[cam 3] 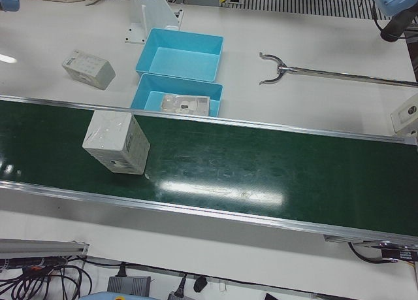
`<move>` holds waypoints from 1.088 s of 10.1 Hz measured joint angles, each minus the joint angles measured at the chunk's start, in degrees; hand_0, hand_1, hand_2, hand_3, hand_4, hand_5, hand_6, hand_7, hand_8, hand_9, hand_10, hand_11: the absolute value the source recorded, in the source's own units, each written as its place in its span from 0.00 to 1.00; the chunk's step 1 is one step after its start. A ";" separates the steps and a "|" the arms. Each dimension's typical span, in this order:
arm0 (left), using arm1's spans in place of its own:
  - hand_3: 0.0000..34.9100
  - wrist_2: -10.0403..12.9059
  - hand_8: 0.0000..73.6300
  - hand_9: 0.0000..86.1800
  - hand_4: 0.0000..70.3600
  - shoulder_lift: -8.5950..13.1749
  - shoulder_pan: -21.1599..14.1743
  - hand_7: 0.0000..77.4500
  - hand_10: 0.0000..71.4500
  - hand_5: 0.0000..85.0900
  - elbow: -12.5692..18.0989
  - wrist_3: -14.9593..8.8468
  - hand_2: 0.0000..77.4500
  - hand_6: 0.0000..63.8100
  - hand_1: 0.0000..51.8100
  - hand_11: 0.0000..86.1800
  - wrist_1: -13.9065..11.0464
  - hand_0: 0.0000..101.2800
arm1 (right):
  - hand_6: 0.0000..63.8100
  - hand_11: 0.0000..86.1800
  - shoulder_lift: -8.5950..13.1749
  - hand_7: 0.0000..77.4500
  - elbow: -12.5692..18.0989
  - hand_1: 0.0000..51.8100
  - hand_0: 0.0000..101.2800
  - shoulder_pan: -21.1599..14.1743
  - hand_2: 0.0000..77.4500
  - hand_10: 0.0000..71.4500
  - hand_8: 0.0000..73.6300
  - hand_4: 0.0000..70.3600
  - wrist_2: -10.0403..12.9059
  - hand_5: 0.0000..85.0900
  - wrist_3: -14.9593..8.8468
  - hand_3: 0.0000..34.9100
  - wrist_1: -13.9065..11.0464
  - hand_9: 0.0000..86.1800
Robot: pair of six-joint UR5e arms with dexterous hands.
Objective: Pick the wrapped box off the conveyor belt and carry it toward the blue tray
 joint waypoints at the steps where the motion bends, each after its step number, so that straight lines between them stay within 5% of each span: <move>1: 0.00 0.00 0.00 0.00 0.00 0.00 0.00 0.01 0.00 0.01 0.00 0.00 0.01 0.00 0.00 0.00 0.00 0.00 | 0.00 0.01 -0.02 0.01 0.00 0.22 0.44 -0.12 0.16 0.00 0.01 0.00 0.04 0.12 -0.02 0.46 0.00 0.02; 11: 0.00 0.00 0.00 0.00 0.00 0.00 0.00 0.00 0.01 0.01 0.00 0.00 0.01 0.00 0.00 0.00 0.00 0.00 | 0.00 0.01 1.83 0.01 -1.93 0.22 0.44 -1.28 0.18 0.00 0.01 0.00 0.34 0.12 -0.29 0.42 0.09 0.02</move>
